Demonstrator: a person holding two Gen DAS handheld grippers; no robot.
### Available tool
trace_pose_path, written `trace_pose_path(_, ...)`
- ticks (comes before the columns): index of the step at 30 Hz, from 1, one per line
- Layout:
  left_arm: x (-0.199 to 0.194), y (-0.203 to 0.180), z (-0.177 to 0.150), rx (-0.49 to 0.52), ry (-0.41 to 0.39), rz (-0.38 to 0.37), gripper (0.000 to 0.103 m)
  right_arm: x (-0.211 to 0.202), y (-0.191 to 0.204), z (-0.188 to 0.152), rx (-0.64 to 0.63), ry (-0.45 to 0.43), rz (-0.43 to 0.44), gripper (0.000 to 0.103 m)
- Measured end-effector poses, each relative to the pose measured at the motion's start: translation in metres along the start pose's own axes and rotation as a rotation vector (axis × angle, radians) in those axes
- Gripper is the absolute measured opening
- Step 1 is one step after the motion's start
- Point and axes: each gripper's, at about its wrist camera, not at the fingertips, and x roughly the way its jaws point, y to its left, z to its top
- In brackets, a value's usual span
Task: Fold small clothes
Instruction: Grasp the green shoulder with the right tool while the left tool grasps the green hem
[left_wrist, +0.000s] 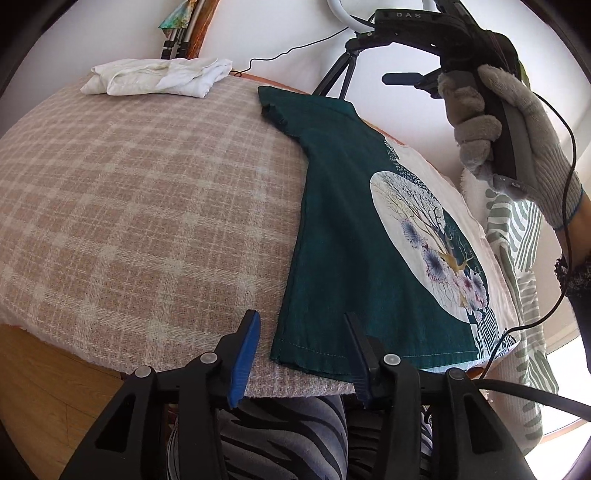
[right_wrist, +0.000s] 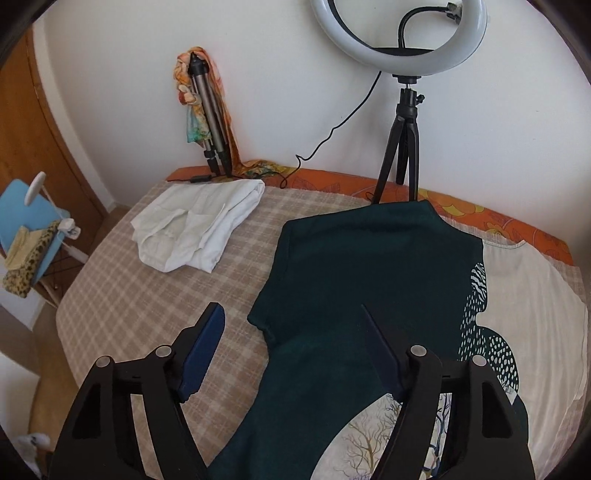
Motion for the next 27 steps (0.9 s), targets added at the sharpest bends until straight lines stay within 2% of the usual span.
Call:
trace_pose_path(8,0.005,0.002,0.003,-0.002,-0.009,-0.033,0.038,0.095,0.014,0.016,0.027,0.187,0.027,0.069)
trace_pose_path(16,0.007,0.003,0.005,-0.007,-0.022,-0.046,0.03,0.16,0.019,0.042,0.03,0.26,-0.068,0.069)
trace_pose_path(21,0.008,0.003,0.006,-0.017,-0.025,-0.042,0.023,0.184,0.025,0.045,-0.002,0.304,-0.12,0.069)
trace_pose_path(23,0.009,0.004,0.007,-0.024,-0.024,-0.043,0.016,0.19,0.025,0.045,-0.019,0.326,-0.154,0.065)
trace_pose_path(24,0.009,0.005,0.007,-0.03,-0.024,-0.044,0.014,0.194,0.026,0.045,-0.031,0.339,-0.17,0.058)
trace_pose_path(26,0.011,0.007,0.008,-0.048,-0.022,-0.046,0.007,0.195,0.028,0.045,-0.057,0.336,-0.189,0.053)
trace_pose_path(27,0.01,0.008,0.007,-0.055,-0.023,-0.045,0.007,0.193,0.029,0.046,-0.065,0.335,-0.182,0.043)
